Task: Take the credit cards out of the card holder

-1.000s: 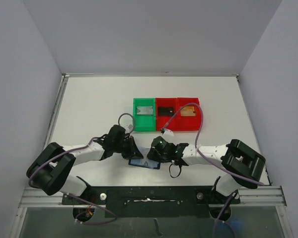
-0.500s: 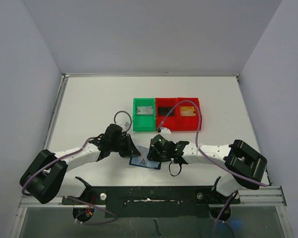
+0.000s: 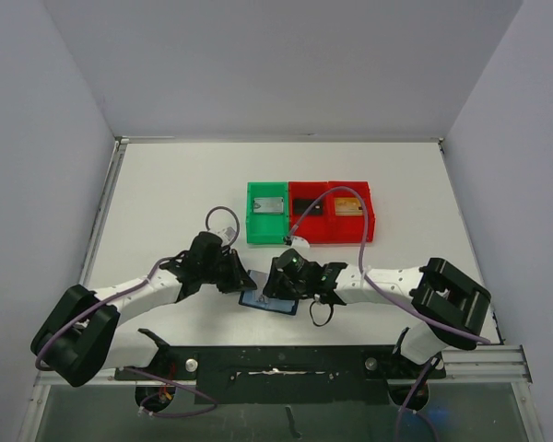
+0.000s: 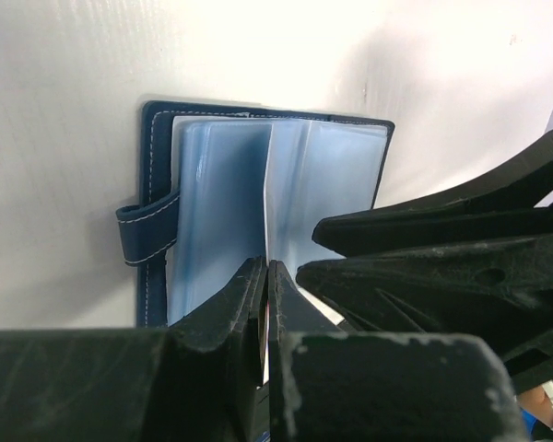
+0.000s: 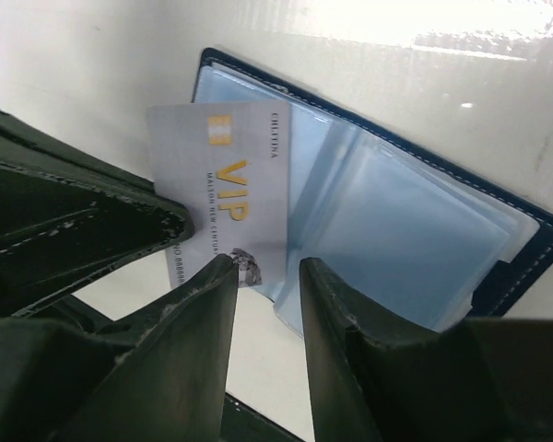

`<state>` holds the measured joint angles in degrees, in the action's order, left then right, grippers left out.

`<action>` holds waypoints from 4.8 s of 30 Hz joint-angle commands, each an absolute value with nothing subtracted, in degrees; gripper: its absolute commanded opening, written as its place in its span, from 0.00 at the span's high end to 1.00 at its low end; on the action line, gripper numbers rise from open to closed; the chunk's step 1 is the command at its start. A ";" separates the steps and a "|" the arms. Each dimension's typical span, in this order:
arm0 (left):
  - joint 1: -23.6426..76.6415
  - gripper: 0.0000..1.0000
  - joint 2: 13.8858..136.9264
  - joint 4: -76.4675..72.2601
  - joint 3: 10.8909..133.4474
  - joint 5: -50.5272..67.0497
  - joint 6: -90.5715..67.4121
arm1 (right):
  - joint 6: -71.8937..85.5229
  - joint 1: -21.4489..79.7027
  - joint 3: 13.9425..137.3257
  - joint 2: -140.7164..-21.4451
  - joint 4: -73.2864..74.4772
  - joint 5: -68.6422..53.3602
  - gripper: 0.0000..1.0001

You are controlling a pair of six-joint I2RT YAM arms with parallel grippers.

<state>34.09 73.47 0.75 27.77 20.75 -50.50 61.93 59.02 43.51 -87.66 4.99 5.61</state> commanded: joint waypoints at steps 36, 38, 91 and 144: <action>33.26 1.00 54.66 -12.12 25.43 31.29 -53.41 | 62.46 48.04 17.37 -61.34 -33.11 -3.57 0.29; 33.23 1.00 54.02 -12.29 26.01 32.04 -52.95 | 63.50 47.29 14.91 -61.63 -39.38 -6.16 0.32; 26.63 0.26 48.49 34.02 46.77 -8.29 -34.63 | 20.49 51.92 32.80 -57.97 -19.67 11.11 1.00; 18.21 0.26 42.15 26.19 42.11 -8.89 -28.21 | -47.60 41.77 89.82 -119.79 3.41 5.77 1.00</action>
<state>18.63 42.72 29.76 41.71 -8.99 -29.26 -43.66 42.35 87.13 -119.26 6.04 6.66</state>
